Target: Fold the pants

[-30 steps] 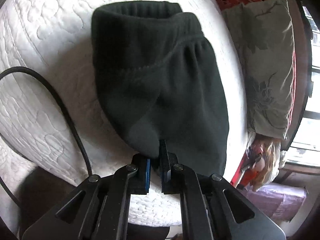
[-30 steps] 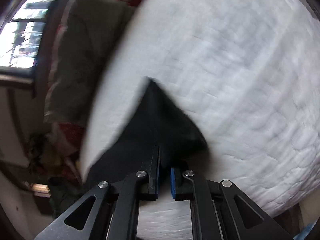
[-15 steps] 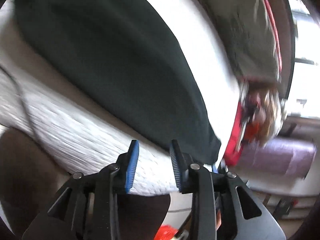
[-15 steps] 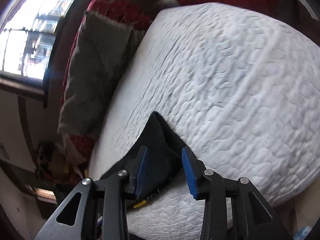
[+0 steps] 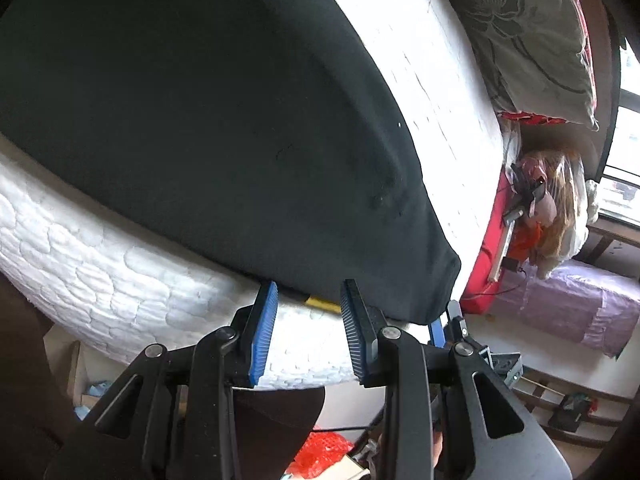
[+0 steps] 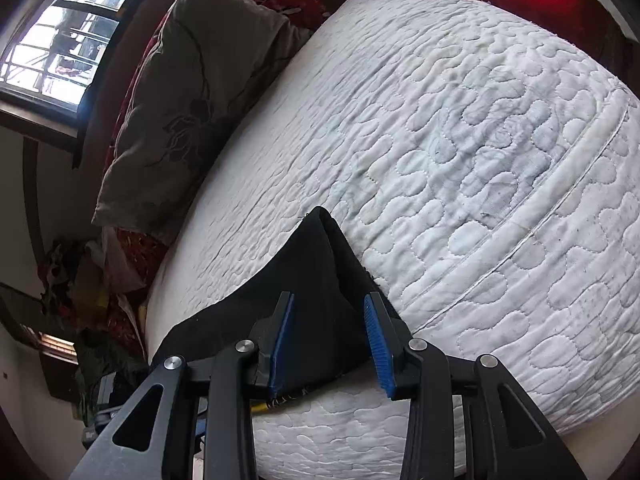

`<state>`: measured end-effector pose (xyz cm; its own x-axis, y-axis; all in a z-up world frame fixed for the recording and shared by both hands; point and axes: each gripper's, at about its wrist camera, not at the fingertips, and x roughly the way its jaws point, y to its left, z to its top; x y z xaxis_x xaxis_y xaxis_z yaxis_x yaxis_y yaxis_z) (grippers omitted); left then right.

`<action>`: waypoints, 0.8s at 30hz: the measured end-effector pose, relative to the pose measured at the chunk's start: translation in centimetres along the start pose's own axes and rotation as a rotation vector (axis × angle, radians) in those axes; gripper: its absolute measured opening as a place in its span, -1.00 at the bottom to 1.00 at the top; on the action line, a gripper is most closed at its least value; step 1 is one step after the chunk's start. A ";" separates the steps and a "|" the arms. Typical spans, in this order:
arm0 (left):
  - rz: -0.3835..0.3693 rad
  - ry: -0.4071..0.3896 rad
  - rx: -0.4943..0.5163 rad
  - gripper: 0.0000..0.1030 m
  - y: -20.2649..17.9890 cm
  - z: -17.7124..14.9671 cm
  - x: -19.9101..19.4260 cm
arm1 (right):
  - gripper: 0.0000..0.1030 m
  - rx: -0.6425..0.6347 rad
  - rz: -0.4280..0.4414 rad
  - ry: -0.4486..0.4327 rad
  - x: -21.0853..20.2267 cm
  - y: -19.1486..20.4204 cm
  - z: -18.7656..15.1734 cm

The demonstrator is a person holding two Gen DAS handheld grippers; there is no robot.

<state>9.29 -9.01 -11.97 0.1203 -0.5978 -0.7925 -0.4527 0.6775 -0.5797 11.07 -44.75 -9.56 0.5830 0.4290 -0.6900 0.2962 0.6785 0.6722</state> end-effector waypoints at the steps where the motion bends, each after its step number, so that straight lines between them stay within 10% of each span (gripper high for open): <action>1: 0.006 -0.006 -0.003 -0.42 0.1 0.1 0.0 | -0.26 -0.001 0.002 0.004 0.0 -0.2 -0.1; 7: 0.032 -0.017 -0.029 -0.52 0.2 0.6 0.8 | -0.26 -0.027 0.007 0.016 0.5 -0.3 -0.1; 9: 0.060 -0.029 -0.025 -0.92 0.3 0.7 0.8 | -0.28 -0.038 -0.003 0.020 0.8 -0.1 0.1; 12: 0.061 -0.033 -0.045 -0.97 0.6 0.8 0.7 | -0.89 -0.077 -0.034 0.019 1.2 0.5 0.2; 24: 0.070 0.002 -0.021 -0.97 1.4 0.1 0.8 | -0.86 -0.055 -0.031 0.055 0.7 -1.8 -0.6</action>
<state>8.81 -8.52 -13.46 0.0861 -0.5502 -0.8306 -0.4783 0.7085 -0.5189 10.48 -45.31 -11.43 0.5309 0.4384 -0.7252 0.2704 0.7234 0.6353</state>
